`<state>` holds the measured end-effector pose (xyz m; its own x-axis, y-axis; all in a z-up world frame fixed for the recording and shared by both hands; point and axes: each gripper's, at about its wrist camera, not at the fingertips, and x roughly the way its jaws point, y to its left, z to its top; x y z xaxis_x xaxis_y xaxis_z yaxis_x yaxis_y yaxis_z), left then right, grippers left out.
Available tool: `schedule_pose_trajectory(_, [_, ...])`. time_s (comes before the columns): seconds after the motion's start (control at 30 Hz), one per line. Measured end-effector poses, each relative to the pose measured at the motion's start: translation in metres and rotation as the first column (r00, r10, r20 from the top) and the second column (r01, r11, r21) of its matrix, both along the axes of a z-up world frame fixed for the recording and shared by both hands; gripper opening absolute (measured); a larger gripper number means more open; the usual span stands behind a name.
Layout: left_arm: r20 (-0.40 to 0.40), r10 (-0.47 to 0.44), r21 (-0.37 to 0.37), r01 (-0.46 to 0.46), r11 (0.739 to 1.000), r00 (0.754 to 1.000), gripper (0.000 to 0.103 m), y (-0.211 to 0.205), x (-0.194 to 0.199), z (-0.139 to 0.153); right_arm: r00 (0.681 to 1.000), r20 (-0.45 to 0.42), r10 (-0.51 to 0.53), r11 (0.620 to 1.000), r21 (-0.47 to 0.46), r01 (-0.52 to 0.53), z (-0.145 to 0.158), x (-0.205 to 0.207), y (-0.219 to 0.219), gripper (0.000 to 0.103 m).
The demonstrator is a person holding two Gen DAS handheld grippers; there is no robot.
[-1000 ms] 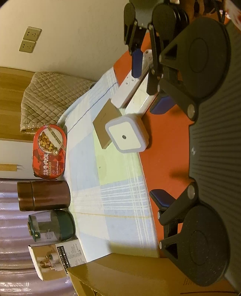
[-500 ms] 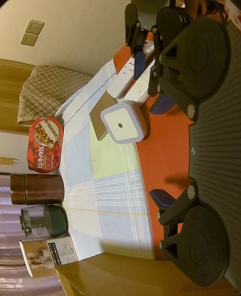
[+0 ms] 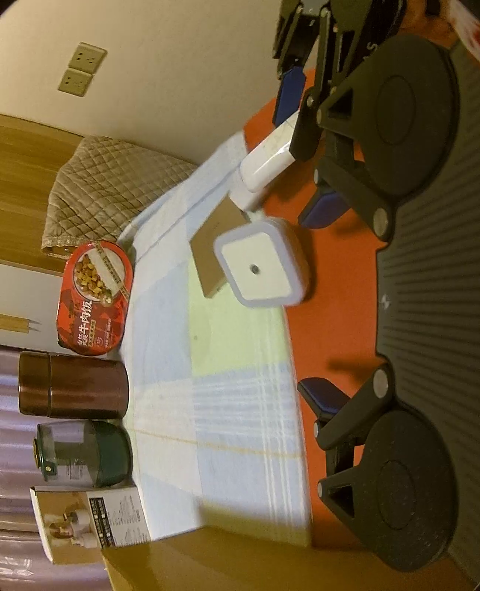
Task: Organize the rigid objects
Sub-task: 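Grasp the white square night light with the left tool while the right holds the bar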
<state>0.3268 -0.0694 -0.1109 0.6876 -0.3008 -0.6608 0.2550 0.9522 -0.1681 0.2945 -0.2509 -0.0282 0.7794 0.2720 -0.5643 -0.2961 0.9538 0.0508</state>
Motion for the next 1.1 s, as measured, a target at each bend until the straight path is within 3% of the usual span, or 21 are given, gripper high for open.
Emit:
schedule_pose_trajectory(0.23, [-0.005, -0.006, -0.099, 0.005, 0.995, 1.0, 0.078, -0.015, 0.024, -0.008, 0.999, 0.004, -0.041, 0.999, 0.016, 0.041, 0.005, 0.006, -0.009, 0.037])
schedule_pose_trajectory(0.47, [-0.027, -0.014, -0.143, 0.01, 0.99, 1.0, 0.069, -0.024, 0.039, -0.022, 0.999, -0.003, -0.054, 0.998, 0.013, 0.054, 0.001, 0.009, -0.011, 0.037])
schedule_pose_trajectory(0.53, [-0.03, -0.013, -0.139, 0.009, 0.99, 0.999, 0.06, -0.026, 0.042, -0.023, 0.998, -0.006, -0.057, 0.998, 0.012, 0.057, -0.001, 0.01, -0.012, 0.037])
schedule_pose_trajectory(0.83, [-0.046, -0.029, -0.087, 0.025, 0.996, 0.998, 0.06, -0.022, 0.024, -0.015, 0.998, -0.017, -0.063, 0.998, 0.023, 0.064, 0.0, 0.006, -0.011, 0.037])
schedule_pose_trajectory(1.1, [-0.033, -0.042, -0.061, 0.04, 0.997, 0.999, 0.06, -0.015, -0.007, 0.01, 0.998, -0.013, -0.063, 0.997, 0.049, 0.064, 0.021, -0.012, -0.005, 0.037])
